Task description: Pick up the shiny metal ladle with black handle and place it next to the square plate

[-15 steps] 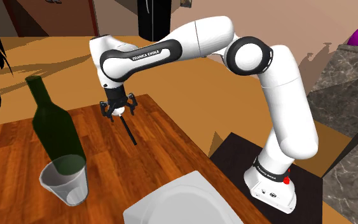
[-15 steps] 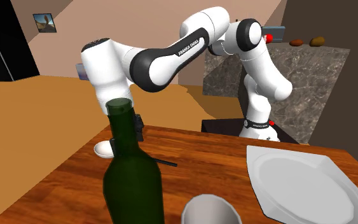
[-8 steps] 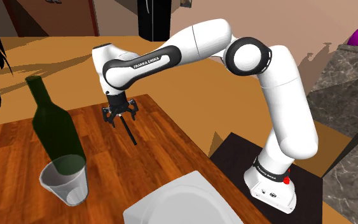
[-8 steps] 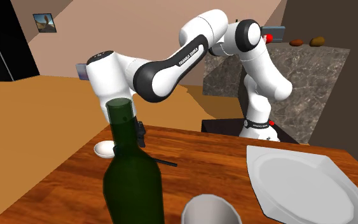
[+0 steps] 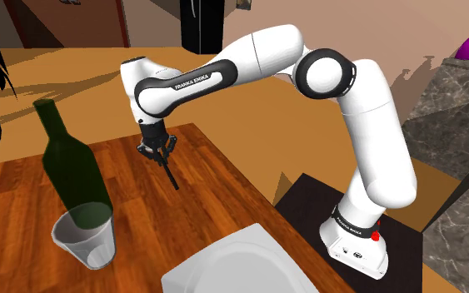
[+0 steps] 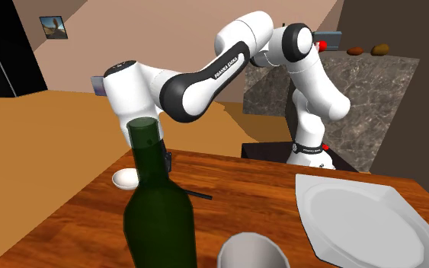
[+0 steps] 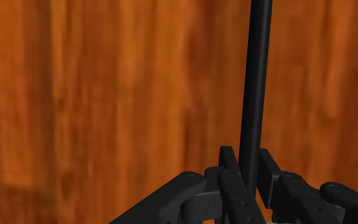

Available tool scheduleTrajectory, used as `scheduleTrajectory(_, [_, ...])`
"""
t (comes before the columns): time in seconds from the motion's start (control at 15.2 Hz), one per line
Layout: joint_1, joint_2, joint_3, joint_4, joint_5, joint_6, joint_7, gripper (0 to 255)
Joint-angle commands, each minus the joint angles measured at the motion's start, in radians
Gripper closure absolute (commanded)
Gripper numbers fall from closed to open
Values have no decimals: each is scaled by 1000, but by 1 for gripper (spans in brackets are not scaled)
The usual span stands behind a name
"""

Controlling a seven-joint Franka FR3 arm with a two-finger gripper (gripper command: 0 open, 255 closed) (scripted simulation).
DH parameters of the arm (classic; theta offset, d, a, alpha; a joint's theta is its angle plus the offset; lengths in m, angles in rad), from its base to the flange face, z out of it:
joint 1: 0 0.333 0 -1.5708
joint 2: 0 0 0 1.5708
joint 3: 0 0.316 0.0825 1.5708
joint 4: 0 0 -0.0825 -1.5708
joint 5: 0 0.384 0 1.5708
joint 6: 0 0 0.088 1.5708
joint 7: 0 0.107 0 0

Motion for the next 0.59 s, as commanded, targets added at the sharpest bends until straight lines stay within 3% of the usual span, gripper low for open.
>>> scheduleTrajectory(0.0, [0, 1, -1, -1, 0, -1, 0, 255])
scheduleTrajectory(0.53, [-1, -9, 1, 11, 3, -22, -2, 255])
